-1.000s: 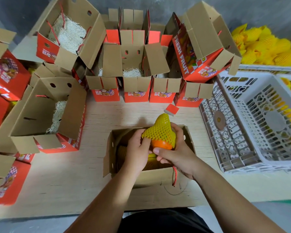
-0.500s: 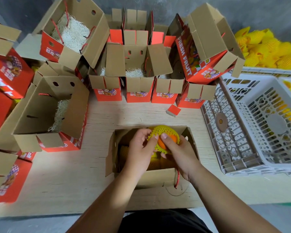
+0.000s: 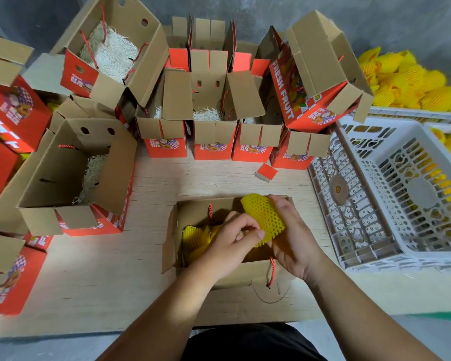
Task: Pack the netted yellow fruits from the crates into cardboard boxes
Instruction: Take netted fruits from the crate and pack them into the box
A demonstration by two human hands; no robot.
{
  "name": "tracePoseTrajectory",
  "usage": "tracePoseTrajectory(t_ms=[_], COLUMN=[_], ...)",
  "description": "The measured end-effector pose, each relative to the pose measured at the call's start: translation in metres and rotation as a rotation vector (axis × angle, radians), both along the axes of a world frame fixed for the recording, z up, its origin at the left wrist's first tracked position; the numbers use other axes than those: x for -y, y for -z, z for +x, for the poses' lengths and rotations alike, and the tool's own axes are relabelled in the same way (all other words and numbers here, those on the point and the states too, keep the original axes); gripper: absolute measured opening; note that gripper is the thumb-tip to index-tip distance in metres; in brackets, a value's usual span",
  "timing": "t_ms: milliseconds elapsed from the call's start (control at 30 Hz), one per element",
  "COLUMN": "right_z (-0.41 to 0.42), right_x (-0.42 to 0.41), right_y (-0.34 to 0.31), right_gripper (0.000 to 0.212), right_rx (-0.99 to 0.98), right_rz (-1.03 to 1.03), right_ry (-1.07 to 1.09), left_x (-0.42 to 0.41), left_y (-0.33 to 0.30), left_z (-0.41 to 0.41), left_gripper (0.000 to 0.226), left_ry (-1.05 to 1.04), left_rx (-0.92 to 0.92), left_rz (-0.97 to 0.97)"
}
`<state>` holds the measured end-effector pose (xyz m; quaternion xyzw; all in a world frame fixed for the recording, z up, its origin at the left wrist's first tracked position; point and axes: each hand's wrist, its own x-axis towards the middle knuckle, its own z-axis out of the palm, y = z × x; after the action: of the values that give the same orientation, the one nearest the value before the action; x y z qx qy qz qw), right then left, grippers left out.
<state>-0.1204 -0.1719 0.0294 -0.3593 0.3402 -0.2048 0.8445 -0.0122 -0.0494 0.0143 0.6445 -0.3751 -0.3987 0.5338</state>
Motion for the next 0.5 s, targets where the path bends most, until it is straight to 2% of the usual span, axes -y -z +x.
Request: tracePoseTrajectory(t_ms=[67,100,200,267,367,433,500], right_z=[0.004,0.007,0.021,0.039,0.079,0.101,0.111], right_x=[-0.005,-0.006,-0.013,-0.023,-0.044,-0.056,-0.064], right_y=[0.004,0.004,0.003,0.007,0.023,0.035,0.047], right_gripper=[0.035,0.036,0.031,0.040,0.057,0.056,0.049], right_rx=[-0.114,-0.171,-0.308,-0.385,-0.570,-0.678,-0.777], right_rz=[-0.150,-0.217,-0.403,-0.606,-1.057,-1.111,-1.088], right_ry=[0.049,0.070,-0.005,-0.099,-0.342,-0.564,-0.721], left_x=[-0.005,-0.009,-0.032,-0.048,-0.056,-0.054,-0.052], left_y=[-0.008,-0.011,-0.007,0.001,0.021,0.027,0.026], left_z=[0.008,0.018,0.061,0.076,0.065,0.060,0.063], left_gripper=[0.019,0.019,0.010,0.010,0.019,0.027,0.037], left_ry=[-0.004,-0.055,-0.431,-0.578,-0.393,-0.309,-0.285], left_rx=[0.043,0.151,0.627,0.737,0.888,0.996,1.016], left_rz=[0.008,0.028,0.122,0.234,0.466,0.561,0.583])
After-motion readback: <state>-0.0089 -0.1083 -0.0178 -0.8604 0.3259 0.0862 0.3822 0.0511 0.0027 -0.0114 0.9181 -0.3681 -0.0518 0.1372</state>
